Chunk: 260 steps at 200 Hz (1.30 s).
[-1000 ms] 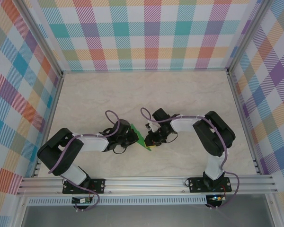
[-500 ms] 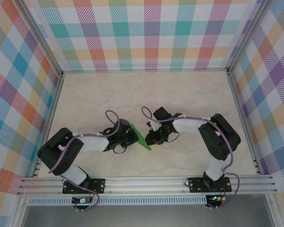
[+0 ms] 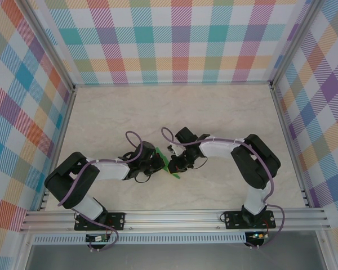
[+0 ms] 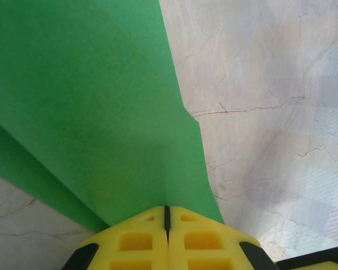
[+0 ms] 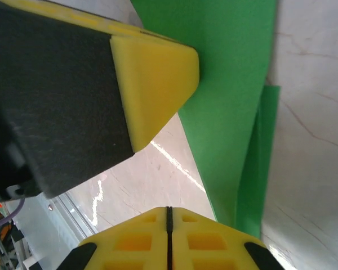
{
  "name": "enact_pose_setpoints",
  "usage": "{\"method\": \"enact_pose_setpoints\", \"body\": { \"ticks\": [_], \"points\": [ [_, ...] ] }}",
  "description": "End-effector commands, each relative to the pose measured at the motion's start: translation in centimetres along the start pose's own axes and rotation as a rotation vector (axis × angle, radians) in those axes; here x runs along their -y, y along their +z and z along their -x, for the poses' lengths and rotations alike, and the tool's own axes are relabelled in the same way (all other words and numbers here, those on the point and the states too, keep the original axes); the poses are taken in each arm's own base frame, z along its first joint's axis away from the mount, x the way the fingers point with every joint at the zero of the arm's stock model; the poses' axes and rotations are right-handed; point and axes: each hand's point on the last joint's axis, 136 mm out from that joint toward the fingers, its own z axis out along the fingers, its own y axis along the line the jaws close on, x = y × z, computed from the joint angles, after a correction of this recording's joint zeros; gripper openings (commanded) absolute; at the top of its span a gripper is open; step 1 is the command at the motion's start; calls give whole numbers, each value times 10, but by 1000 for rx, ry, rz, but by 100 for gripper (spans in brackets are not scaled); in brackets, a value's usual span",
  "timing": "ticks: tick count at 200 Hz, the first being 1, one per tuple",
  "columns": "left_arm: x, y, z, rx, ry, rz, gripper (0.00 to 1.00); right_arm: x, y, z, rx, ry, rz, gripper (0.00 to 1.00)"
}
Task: Fold a paper plane with a square sheet of paper (pick it up from the middle)
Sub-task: Fold the wing for the fifth time at the center of the table.
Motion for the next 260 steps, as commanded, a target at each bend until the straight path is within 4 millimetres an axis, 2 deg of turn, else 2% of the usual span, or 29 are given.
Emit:
{"method": "enact_pose_setpoints", "body": {
  "ticks": [1,56,114,151,206,260],
  "points": [
    [-16,3,-6,-11,10,76,5,-4,1,7,1,-7,11,7],
    [-20,4,-6,-10,8,99,5,21,13,-10,-55,45,-50,7],
    [-28,4,-6,-13,0,145,5,29,19,-20,-87,57,-62,6],
    [-42,4,-9,-29,-11,216,4,36,20,-32,-108,67,-65,6],
    [-66,3,-16,-55,-23,333,2,49,18,-56,-130,125,-34,5],
    [-78,3,-18,-66,-31,392,1,59,11,-87,-139,192,-16,5]
  ]
}}
